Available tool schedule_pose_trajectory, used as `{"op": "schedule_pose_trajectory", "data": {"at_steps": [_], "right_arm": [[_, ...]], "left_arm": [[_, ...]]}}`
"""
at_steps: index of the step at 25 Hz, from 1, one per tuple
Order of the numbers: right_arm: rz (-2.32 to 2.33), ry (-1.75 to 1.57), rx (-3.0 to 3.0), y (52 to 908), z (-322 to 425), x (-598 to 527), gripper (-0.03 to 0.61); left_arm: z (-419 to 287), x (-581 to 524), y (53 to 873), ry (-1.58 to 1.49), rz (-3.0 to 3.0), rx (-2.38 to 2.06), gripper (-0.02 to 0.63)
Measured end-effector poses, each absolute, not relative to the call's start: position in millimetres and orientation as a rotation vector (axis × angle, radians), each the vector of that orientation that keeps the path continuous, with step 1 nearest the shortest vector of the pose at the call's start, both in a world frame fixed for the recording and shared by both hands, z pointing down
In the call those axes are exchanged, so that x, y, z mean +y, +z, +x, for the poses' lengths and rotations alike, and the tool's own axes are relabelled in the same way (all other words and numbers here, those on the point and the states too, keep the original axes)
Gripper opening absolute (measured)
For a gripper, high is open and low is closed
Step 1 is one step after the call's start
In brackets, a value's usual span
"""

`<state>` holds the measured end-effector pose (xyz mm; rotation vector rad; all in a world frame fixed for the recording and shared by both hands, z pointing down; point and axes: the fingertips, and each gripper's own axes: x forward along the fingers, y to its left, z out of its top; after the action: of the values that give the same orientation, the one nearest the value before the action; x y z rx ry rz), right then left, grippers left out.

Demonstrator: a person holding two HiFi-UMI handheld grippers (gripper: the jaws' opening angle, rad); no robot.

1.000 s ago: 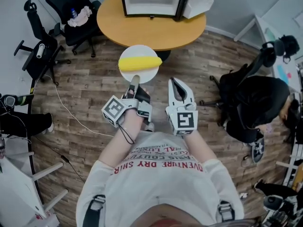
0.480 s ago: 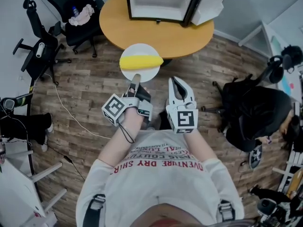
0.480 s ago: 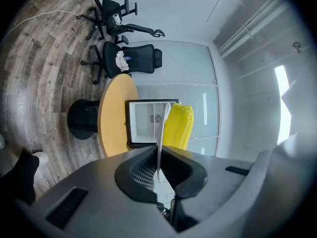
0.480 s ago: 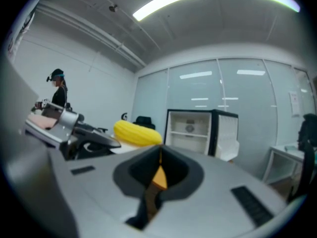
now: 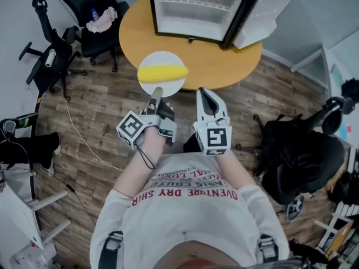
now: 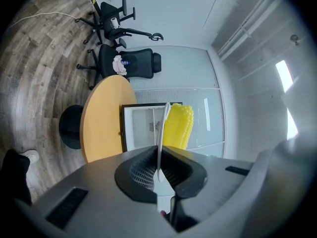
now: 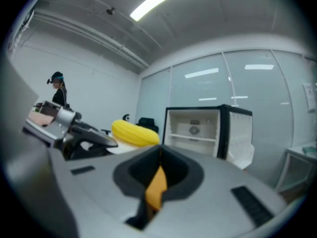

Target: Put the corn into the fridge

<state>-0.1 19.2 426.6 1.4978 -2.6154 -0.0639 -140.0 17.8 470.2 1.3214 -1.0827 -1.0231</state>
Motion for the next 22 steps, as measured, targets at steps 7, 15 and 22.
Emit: {"op": "schedule_pose_trajectory", "data": {"at_steps": [7,15,22], "right_arm": [[1.427,-0.079,-2.672,412.8,27.1,-76.6,0.028],[1.342,-0.091,-2.716,418.5,51.4,-154.5,0.028],[1.318,-0.074,-2.707,425.4,59.8,-200.7,0.028]], "left_arm": [[-115.5,-64.0,461.1,-1.076,1.293,-1.132,0.037],[-86.7,-137.1,463.2,-1.127,1.272,-1.155,0.035],[-76.6,-182.1,468.5,-1.112,1.259,-1.176,0.035]]}}
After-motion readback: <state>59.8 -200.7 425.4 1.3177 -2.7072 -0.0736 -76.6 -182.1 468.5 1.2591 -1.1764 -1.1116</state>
